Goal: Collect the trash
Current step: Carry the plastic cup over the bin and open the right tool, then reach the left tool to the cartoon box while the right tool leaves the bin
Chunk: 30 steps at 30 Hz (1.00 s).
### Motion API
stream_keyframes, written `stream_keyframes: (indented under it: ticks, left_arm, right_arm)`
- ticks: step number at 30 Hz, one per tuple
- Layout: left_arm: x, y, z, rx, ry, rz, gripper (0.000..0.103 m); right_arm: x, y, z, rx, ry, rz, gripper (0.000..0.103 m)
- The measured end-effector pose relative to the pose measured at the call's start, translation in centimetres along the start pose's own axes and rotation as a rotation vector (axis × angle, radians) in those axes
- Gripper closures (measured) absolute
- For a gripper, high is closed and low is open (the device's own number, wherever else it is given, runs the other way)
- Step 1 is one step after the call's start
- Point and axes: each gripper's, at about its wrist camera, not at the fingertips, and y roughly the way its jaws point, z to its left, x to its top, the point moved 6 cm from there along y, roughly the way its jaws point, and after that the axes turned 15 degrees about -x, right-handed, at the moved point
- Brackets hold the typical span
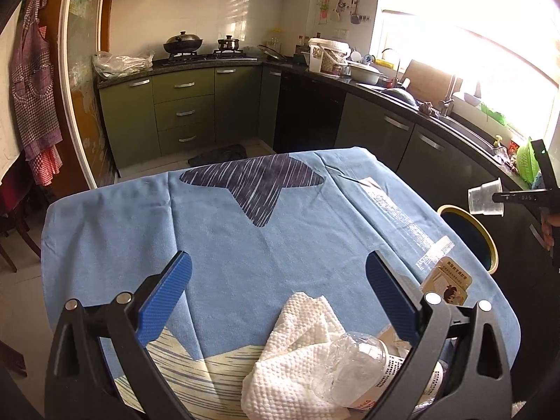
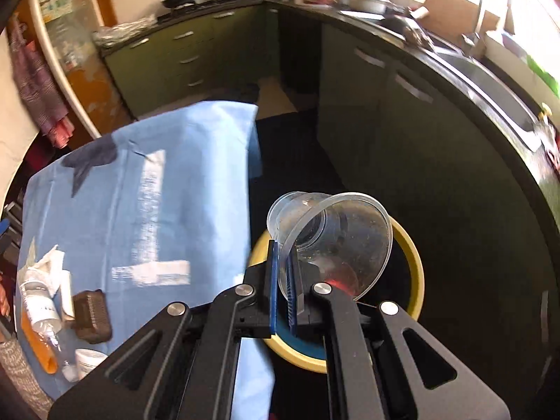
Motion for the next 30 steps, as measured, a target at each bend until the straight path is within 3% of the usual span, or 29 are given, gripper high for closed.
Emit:
stream_keyframes:
  ticks: [7,8,9,11,17,22,28,30]
  left_arm:
    - [-0.2,0.4,-0.4,-0.012,0.009,0.015,0.008]
    - [-0.2,0.4,-0.4,-0.017,0.007,0.015,0.008]
    - [-0.3,0.4,-0.4,-0.024,0.004,0.017,0.008]
    - [-0.3,0.5,-0.5,-0.035,0.0,0.019,0.008]
    - [-0.4,0.9,-1.8,-0.095,0.027,0.035,0.008]
    - [-1.2,2.1,-6.4,-0.25,0.146,0.12,0.008]
    - [-3.1,4.1,-12.7,-0.305,0.378,0.27,0.008]
    - [-3.6,5.0,-14.0,-0.29,0.436,0.322,0.008]
  right_arm:
    - [-2.1,7.1,-4.5,-0.102,0.049,0.126,0.096]
    - [-2.2,7.6,-4.6,-0.106,0.047,0.137,0.091]
    - [-2.4,8.0,-4.8,-0.114,0.042,0.146,0.075]
    - [-2.6,8.4,-4.7,-0.141,0.028,0.15,0.064]
    - [-3.6,7.2,-3.9,-0.122,0.021,0.136,0.064]
    - [-4.9,5.6,-3.0,-0.073,0.011,0.116,0.062]
    - [-6.1,4.0,-2.2,-0.009,0.002,0.092,0.062]
    - [-6.3,3.5,-2.1,0.01,0.007,0.078,0.061]
